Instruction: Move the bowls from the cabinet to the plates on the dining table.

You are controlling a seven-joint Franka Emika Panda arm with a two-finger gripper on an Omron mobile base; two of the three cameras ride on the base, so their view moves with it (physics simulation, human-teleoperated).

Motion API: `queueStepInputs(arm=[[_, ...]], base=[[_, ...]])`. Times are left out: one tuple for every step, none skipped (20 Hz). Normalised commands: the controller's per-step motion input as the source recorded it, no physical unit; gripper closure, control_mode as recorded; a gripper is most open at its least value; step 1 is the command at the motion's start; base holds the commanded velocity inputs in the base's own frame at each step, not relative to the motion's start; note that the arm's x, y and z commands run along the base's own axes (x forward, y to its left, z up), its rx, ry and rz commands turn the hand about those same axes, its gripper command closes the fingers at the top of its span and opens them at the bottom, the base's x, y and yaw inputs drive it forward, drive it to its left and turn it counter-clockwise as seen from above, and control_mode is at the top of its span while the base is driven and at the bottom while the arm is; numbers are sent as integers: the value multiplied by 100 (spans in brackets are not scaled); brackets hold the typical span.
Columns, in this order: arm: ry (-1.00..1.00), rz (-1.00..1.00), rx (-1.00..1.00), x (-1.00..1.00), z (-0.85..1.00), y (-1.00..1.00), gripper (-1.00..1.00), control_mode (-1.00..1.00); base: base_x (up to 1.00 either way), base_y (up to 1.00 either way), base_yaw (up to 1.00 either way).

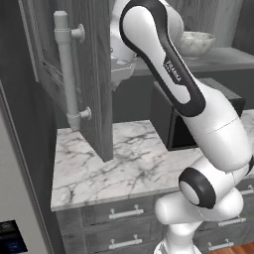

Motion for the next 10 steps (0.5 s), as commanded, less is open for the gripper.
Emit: queueStepInputs(arm=[[-7,3,-4,0,0,44,-100,-100],[-9,3,-3,0,0,40,-100,-100],[-9,1,-1,0,0,39,-100,-100],[-9,0,0,0,0,30,-100,-100],[-10,0,0,0,0,18,-100,-100],[-11,0,0,0,0,6,-100,-100],[-11,0,0,0,0,0,-100,-100],[-13,0,0,0,0,0,-100,-100],[-15,0,0,0,0,0,-100,-100],[-15,0,0,0,0,-4,-100,-100]], base=[[0,0,0],[0,0,0],[0,0,0],[0,0,0],[0,0,0],[0,0,0],[0,0,0],[0,0,0],[0,0,0],[0,0,0]])
